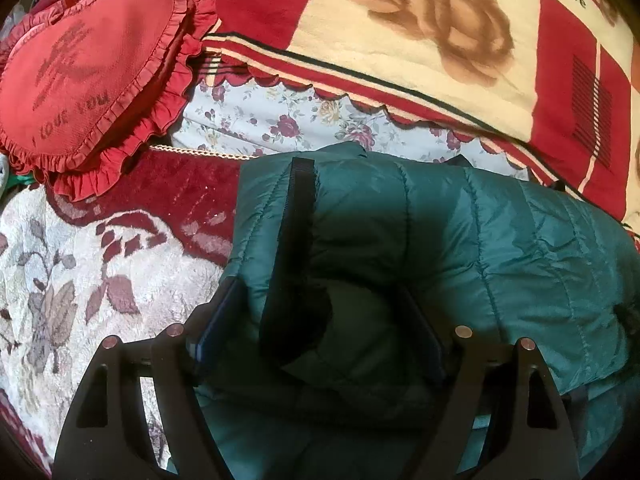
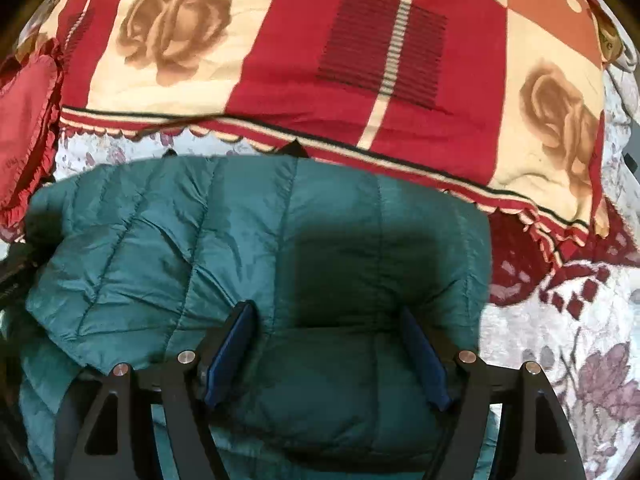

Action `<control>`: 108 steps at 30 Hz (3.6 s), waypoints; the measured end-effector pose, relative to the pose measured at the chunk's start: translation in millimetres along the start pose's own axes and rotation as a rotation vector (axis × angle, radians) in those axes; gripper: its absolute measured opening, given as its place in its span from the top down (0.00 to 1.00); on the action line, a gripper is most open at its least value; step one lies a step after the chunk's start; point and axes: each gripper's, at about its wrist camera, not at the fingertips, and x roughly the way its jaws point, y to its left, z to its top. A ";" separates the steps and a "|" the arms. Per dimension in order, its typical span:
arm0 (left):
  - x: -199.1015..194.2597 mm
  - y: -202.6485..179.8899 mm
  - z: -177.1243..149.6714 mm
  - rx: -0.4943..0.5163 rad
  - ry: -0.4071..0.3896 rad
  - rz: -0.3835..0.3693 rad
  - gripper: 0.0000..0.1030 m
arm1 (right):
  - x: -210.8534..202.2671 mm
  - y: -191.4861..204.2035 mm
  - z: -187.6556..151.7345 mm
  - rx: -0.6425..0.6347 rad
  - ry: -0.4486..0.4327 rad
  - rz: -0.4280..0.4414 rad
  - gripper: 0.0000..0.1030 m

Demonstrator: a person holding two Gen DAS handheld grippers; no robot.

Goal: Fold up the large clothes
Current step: 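Fold the held side over the jacket body with the left gripper and release, then move both grippers to the hem of the folded jacket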

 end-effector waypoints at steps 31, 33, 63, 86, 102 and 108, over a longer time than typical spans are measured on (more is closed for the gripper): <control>-127.4 82.3 -105.5 0.017 -0.013 -0.151 0.19 | -133.5 -80.8 -121.3 0.206 0.040 0.185 0.21; -140.3 92.0 -122.5 -0.008 -0.002 -0.158 0.20 | -143.1 -80.5 -138.6 0.206 0.045 0.194 0.21; -154.6 151.3 -214.9 -0.138 0.178 -0.248 0.20 | -148.6 -84.6 -248.7 0.291 0.197 0.320 0.19; -151.5 141.0 -233.5 -0.115 0.208 -0.288 0.19 | -150.6 -70.4 -250.0 0.252 0.241 0.429 0.18; -150.0 140.7 -238.3 -0.124 0.211 -0.296 0.19 | -149.8 -65.8 -252.7 0.243 0.249 0.428 0.18; -149.5 139.4 -239.0 -0.118 0.213 -0.296 0.18 | -151.8 -64.3 -253.9 0.237 0.248 0.426 0.18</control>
